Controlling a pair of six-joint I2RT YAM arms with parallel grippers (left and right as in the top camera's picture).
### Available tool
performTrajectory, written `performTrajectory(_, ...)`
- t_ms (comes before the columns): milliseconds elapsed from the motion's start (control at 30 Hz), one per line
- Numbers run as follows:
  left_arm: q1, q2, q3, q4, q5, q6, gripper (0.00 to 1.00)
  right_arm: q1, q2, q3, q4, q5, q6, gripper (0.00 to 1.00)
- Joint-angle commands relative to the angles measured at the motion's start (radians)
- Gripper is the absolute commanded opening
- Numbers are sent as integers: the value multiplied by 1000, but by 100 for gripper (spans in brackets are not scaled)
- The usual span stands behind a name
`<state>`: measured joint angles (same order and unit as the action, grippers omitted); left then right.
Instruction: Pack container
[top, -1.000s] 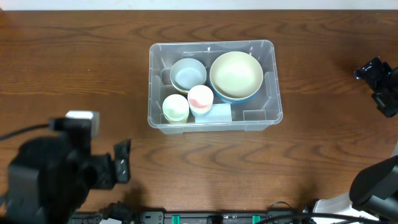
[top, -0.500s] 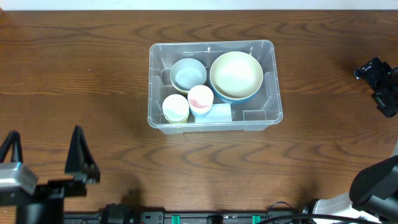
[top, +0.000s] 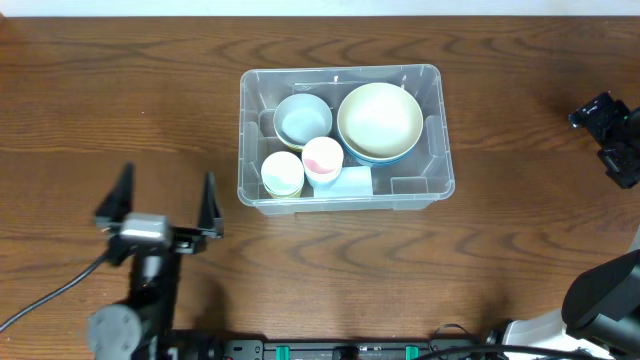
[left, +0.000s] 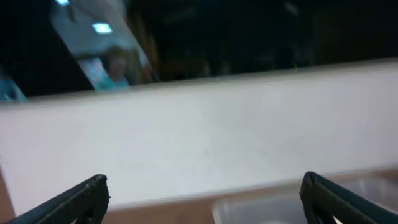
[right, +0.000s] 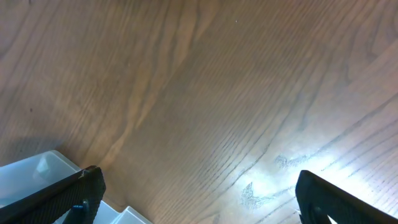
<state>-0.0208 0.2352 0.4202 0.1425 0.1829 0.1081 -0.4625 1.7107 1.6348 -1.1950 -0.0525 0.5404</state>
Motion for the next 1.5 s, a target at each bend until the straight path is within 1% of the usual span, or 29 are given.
performTrajectory(0,5,-41,-92,21,62,14,98,-10,-7,1,-2,3,-6,99)
performTrajectory(133,6,-77,-206,20,64,15,98,-10,-7,1,-2,3,-6,99)
performTrajectory(500,14,-209,-417,16,64,19,98,-10,-7,1,-2,3,-6,99)
performTrajectory(733,40,-234,-416,-198,59,19,98,-10,-7,1,-2,3,-6,99)
performTrajectory(833,40,-233,-416,-198,36,28,98,-10,-7,1,-2,3,-6,99)
performTrajectory(1467,39,-230,-416,-194,35,30,98,-10,-7,1,-2,3,-6,99)
